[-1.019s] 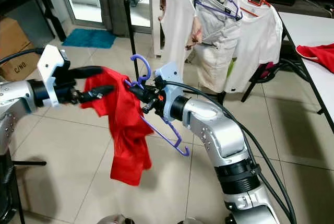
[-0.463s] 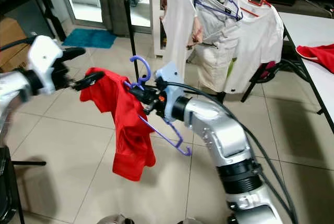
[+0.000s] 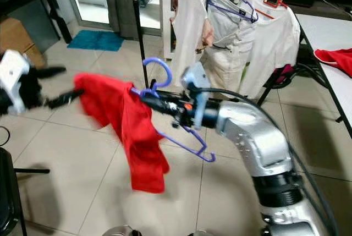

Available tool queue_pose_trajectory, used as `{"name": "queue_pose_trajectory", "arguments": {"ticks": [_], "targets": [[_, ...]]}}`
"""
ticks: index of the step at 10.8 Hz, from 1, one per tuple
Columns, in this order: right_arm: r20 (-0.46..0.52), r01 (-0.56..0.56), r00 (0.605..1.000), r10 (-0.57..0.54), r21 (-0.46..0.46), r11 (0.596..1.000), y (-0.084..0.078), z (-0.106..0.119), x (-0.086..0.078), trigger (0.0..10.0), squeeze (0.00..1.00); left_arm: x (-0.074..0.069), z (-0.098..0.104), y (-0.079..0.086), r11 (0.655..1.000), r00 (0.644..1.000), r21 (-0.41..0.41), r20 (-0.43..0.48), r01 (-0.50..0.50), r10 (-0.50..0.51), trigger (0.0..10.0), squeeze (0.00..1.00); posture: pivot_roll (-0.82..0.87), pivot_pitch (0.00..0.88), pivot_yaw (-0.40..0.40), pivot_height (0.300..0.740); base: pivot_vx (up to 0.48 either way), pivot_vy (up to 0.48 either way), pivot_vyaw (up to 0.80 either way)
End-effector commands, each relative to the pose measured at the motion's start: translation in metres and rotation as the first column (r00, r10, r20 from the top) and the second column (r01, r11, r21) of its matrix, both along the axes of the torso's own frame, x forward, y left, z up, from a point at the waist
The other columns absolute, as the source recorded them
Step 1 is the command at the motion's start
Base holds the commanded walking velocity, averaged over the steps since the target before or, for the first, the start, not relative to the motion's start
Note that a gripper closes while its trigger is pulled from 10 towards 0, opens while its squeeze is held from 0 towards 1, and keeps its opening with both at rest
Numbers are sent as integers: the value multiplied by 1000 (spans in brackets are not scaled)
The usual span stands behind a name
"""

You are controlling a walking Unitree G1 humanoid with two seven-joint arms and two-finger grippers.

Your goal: Hang hanger

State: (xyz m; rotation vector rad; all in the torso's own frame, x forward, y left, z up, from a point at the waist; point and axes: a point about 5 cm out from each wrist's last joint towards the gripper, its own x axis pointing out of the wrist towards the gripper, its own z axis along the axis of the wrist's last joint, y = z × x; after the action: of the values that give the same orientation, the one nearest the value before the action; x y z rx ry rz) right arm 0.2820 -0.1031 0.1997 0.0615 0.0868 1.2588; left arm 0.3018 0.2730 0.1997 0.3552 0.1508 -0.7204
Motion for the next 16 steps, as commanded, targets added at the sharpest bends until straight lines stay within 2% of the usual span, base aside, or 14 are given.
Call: {"name": "queue_pose_trajectory", "arguments": {"ticks": [1, 2, 3, 4, 6, 10, 16], "targets": [[58, -60, 997, 57, 48, 997, -1, 13, -6, 10000, 0, -2, -2, 3, 1000, 1000, 21, -26, 10, -10, 6588, 0, -7, 13, 31, 740, 0, 0, 0], [58, -91, 994, 88, 52, 994, -2, 14, -9, 10000, 0, -2, -5, 4, 1000, 999, 24, -33, 18, -17, 5255, 0, -7, 13, 31, 740, 0, 0, 0], [56, -124, 991, 121, 48, 991, -2, 14, -13, 10000, 0, -4, -10, -1, 998, 996, 1, -59, 65, -64, 1373, 0, -12, 14, 34, 740, 0, 0, 0], [55, -130, 990, 128, 40, 991, -3, 13, -13, 10000, 0, -6, -13, -8, 994, 990, -25, -82, 110, -111, 0, 0, -12, 14, 34, 740, 0, 0, 0], [53, -134, 990, 132, 35, 990, -5, 12, -13, 10000, 0, -9, -16, -15, 989, 984, -45, -104, 143, -147, 0, 0, -13, 15, 35, 740, 0, 0, 0], [49, -149, 988, 148, 29, 988, -4, 11, -14, 10000, 0, -16, -16, -15, 984, 976, -62, -133, 165, -172, 0, 0, -8, 16, 28, 740, 0, 0, 0], [37, -175, 984, 174, 28, 984, -4, 9, -18, 10000, 0, -14, -12, -9, 991, 984, -73, -131, 108, -117, 0, 0, -7, 11, 29, 740, 0, 0, 0]]}}
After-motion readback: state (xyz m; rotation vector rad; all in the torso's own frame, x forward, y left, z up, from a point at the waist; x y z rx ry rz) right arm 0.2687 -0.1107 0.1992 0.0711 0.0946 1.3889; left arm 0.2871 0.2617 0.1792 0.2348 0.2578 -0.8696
